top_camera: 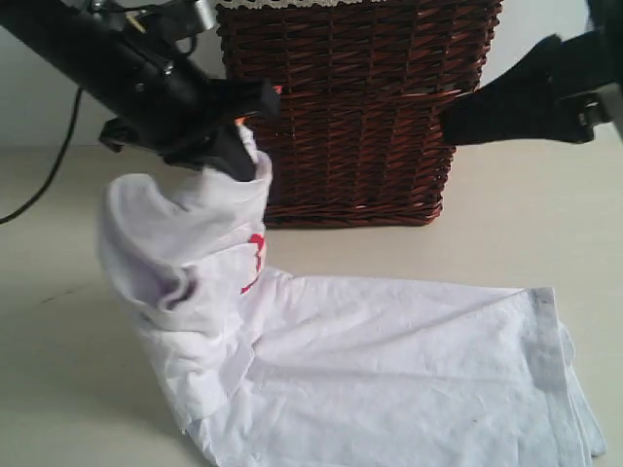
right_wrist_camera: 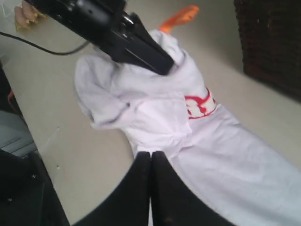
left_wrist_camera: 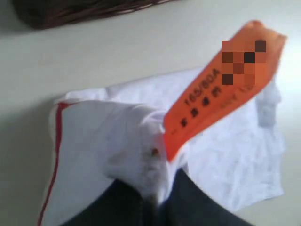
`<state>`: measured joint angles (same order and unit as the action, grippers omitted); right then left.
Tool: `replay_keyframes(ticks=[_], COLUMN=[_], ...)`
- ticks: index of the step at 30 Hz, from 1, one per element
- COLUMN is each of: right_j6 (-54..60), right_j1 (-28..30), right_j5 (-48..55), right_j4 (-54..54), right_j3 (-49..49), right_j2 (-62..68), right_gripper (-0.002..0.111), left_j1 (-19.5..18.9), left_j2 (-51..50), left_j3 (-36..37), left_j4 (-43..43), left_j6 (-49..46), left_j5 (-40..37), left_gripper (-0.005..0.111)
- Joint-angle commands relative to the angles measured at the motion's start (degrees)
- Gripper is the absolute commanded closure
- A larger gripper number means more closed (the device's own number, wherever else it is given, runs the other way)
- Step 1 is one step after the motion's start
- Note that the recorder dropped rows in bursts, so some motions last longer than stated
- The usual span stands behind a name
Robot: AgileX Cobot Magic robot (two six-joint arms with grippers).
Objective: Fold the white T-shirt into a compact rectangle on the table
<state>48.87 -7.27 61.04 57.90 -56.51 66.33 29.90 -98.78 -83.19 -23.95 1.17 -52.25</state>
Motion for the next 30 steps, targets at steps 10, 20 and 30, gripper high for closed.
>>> replay_keyframes(ticks=[10, 20, 30], right_j6=[-4.7, -5.6, -6.1], right_j1=[-0.1, -0.1, -0.1], right_j5=[0.0, -2.6, -3.1], right_j4=[-7.9, -9.1, -10.4], right_j3=[-0.4, 3.6, 4.1], right_j2=[-24.6, -25.8, -25.8], right_gripper=[0.108, 0.108, 0.108], left_j1=[26.5, 33.5, 28.9], left_j2=[-15.1, -21.3, -11.7], left_j3=[-2.7, -10.9, 7.3], left_j4=[-4.2, 1.1, 11.1], left_j6=[-3.0, -7.8, -9.8], left_j5=[23.0, 24.6, 10.8], left_gripper=[0.107, 0.053, 0.065])
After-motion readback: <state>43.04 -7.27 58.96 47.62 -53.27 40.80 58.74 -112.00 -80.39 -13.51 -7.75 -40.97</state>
